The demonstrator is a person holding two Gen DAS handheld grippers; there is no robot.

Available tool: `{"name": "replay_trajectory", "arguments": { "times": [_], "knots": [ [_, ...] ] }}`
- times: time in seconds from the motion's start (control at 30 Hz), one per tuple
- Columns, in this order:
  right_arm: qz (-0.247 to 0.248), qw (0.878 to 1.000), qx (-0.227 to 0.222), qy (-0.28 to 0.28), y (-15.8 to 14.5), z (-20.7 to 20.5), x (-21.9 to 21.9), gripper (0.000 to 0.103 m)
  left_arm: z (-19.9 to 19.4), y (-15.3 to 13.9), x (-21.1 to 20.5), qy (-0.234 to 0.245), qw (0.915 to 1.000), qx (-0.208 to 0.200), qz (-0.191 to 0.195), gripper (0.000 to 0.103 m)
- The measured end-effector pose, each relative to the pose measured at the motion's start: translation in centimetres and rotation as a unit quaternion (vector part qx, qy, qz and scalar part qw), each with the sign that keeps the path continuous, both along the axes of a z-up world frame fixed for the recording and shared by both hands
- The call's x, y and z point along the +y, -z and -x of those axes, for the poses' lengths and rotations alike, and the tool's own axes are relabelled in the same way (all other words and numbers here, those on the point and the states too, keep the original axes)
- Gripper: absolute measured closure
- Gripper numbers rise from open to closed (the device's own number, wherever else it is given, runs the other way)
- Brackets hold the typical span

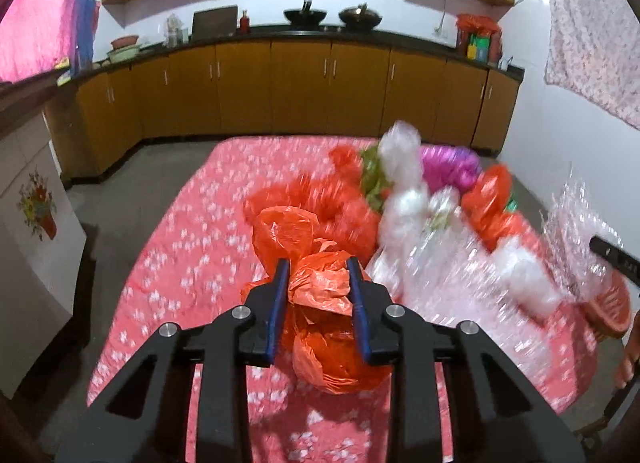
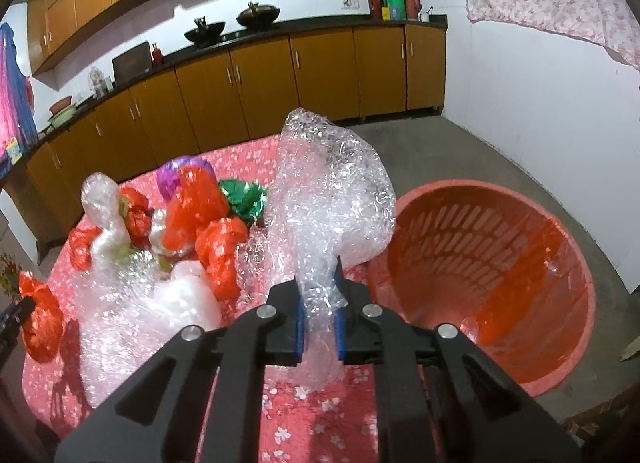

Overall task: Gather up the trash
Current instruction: 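Carry both items over the orange basket and open both tools to drop them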

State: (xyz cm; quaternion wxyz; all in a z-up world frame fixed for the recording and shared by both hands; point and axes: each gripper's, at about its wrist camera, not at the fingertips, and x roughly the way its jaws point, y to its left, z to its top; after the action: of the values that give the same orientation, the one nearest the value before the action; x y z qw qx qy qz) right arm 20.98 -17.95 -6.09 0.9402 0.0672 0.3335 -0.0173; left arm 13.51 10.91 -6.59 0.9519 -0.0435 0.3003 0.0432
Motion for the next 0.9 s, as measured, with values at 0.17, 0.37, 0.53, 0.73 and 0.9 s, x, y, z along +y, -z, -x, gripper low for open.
{"name": "replay_trajectory", "arguments": {
  "times": [0.17, 0.37, 0.53, 0.73, 0.9],
  "knots": [
    [0.008, 1.000, -0.019, 0.018, -2.2, 1.4, -2.3, 0.091, -0.3, -3.5, -2.8, 0.046, 0.9983, -0.036, 0.009, 0.074],
    [0.018, 0.997, -0.026, 0.073, -3.9, 3.2, -7.6, 0.091, -2.0, -6.2, -10.0, 0.143, 0.9877, -0.061, 0.019, 0.074],
    [0.026, 0.991, -0.024, 0.126, -4.5, 4.2, -12.9, 0.091, -4.4, -6.3, -18.3, 0.230, 0.9709, -0.056, 0.032, 0.074],
    [0.017, 0.987, -0.017, 0.159, -3.5, 4.1, -17.0, 0.091, -6.9, -4.8, -26.9, 0.310, 0.9495, -0.035, 0.029, 0.074],
    [0.009, 0.986, -0.009, 0.166, -2.2, 3.7, -18.8, 0.091, -8.8, -3.5, -30.5, 0.342, 0.9396, -0.016, 0.017, 0.074]
  ]
}}
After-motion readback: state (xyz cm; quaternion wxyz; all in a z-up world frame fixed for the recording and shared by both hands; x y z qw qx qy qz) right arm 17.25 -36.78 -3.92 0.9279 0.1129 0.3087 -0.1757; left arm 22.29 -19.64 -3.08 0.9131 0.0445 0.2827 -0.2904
